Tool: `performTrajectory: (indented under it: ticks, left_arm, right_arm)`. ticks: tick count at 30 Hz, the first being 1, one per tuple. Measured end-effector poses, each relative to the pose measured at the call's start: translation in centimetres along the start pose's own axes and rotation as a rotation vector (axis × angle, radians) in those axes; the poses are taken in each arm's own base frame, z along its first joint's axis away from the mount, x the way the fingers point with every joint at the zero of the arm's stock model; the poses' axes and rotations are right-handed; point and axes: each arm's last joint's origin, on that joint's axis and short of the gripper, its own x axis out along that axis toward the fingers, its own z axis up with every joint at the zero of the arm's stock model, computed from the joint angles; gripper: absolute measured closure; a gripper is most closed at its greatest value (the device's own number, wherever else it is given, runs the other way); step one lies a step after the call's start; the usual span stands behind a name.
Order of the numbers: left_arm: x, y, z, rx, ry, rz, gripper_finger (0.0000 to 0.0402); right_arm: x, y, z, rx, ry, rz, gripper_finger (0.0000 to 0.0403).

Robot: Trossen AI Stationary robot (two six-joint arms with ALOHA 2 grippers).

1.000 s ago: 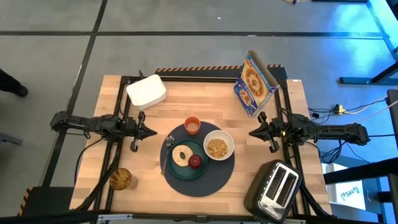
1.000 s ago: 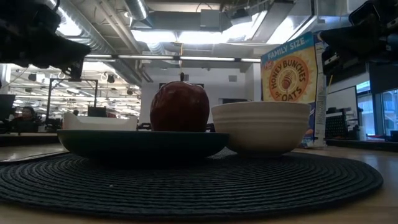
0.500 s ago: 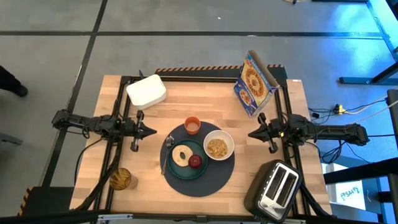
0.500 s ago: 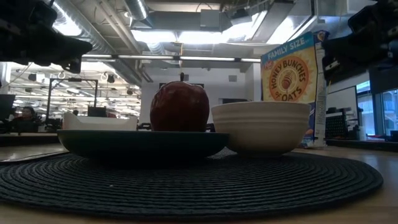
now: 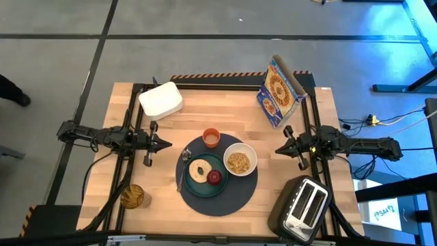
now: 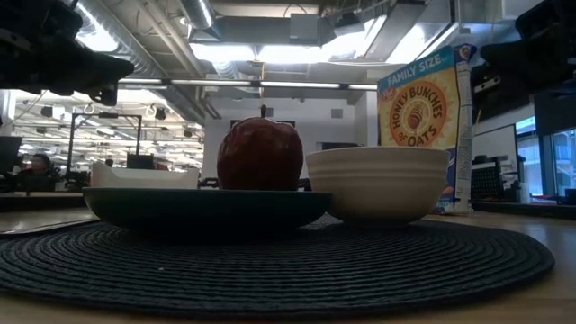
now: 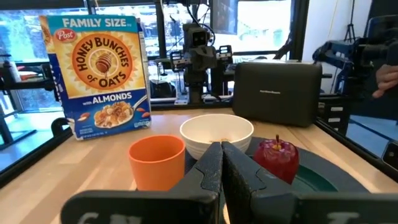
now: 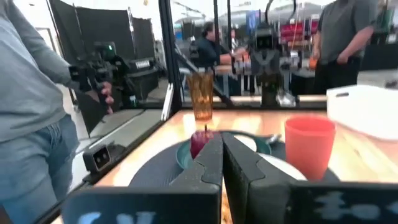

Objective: Arrange a breakfast setting
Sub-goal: Return to Home Position

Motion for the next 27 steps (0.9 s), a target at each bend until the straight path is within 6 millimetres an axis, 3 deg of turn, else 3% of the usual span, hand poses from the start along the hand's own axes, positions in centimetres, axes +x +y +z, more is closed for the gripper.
performTrajectory:
  ticks: [14,20,27]
  left_arm:
    - [-0.14,-0.3,0.12,-0.022,-0.014,-0.044,0.0401]
    - [-0.14,-0.31,0.11,-0.023,-0.014,-0.049,0.0401]
    - [-0.14,-0.31,0.11,-0.022,-0.013,-0.047,0.0402]
  right_arm:
    - [-0.88,0.17,0.17,-0.034,-0.039,-0.062,0.0403]
    - [-0.94,-0.26,0.19,0.185,-0.074,-0.206,0.0403]
    - [-0.94,-0.3,0.17,0.202,-0.076,-0.219,0.0403]
